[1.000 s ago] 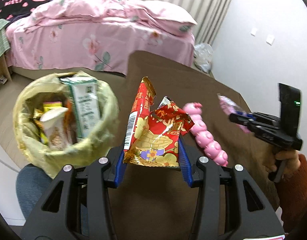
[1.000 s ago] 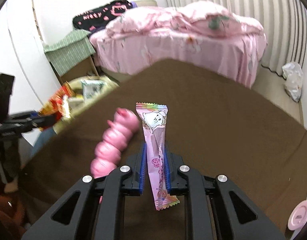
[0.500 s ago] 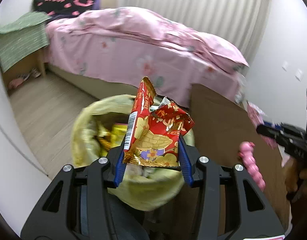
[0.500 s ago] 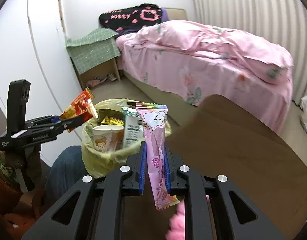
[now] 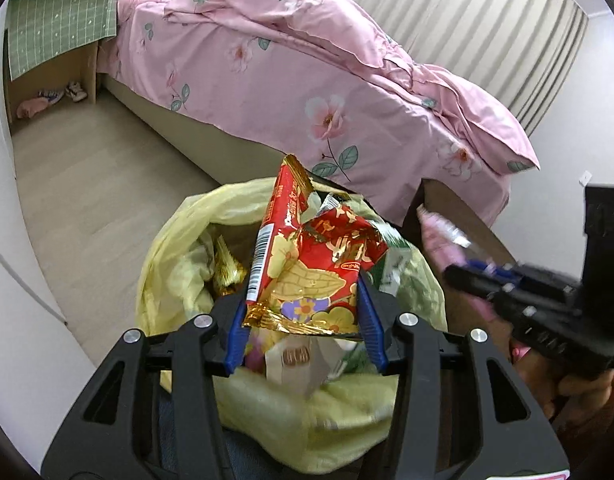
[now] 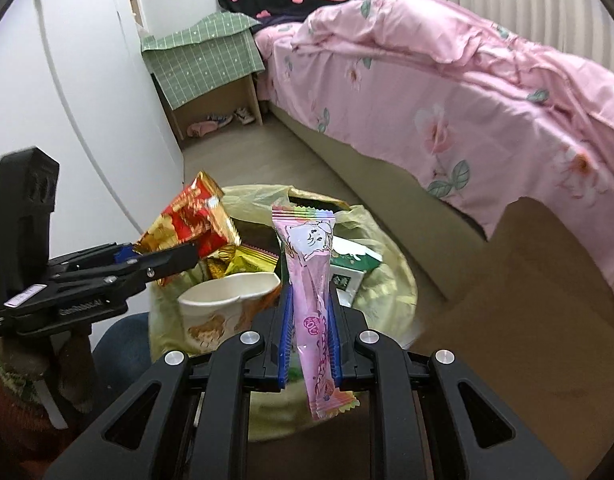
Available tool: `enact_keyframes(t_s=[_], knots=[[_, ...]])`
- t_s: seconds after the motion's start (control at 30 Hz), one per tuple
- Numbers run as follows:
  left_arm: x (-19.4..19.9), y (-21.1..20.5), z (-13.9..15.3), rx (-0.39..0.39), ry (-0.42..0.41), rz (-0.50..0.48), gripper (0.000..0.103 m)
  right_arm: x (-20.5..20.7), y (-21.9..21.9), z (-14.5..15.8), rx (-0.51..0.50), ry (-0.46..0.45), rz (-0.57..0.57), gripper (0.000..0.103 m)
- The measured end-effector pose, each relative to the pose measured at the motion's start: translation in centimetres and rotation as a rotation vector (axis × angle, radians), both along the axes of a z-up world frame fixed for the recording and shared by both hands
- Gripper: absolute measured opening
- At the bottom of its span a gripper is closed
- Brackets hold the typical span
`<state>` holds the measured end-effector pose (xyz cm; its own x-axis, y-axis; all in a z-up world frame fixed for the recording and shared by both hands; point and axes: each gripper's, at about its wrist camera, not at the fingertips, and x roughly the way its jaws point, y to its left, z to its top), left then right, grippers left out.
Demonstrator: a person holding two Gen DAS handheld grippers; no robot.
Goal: Collect trash
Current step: 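Open both tools to drop the red wrapper and pink packet into the yellow bag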
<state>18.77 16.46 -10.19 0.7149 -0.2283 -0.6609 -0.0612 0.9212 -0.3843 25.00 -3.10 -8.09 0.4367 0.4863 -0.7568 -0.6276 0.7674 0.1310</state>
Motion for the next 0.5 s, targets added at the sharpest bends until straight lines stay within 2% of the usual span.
enact_keyframes(t_s=[0.1, 0.17, 0.27, 0.33, 0.43, 0.5], knots=[[0.8, 0.0, -0.4, -0.046, 0.011, -0.007, 0.049, 0.3, 0.8, -1.2, -0.003, 0.003, 0.003, 0.018], [1.0, -0.1, -0.5, -0.067, 0.015, -0.017, 0.054, 0.3, 1.2, -1.8, -0.026, -0.007, 0.007, 0.031], [0.7, 0.1, -0.3, -0.095, 0.0, -0.007, 0.064, 0.0, 1.4, -2.4, -0.043, -0.007, 0.022, 0.033], [0.3, 0.3, 0.4, -0.092, -0.012, 0.013, 0.066, -0.3, 1.3, -2.4, -0.045, -0.012, 0.032, 0.038], [-0.2, 0.4, 1.4, -0.081, -0.02, 0.03, 0.076, -1.2, 1.0, -1.7, -0.03, -0.026, 0.044, 0.04], [-1.1, 0.2, 2.5, -0.044, -0.033, 0.055, 0.086, -2.0, 0.5, -1.0, -0.016, -0.041, 0.041, 0.04]])
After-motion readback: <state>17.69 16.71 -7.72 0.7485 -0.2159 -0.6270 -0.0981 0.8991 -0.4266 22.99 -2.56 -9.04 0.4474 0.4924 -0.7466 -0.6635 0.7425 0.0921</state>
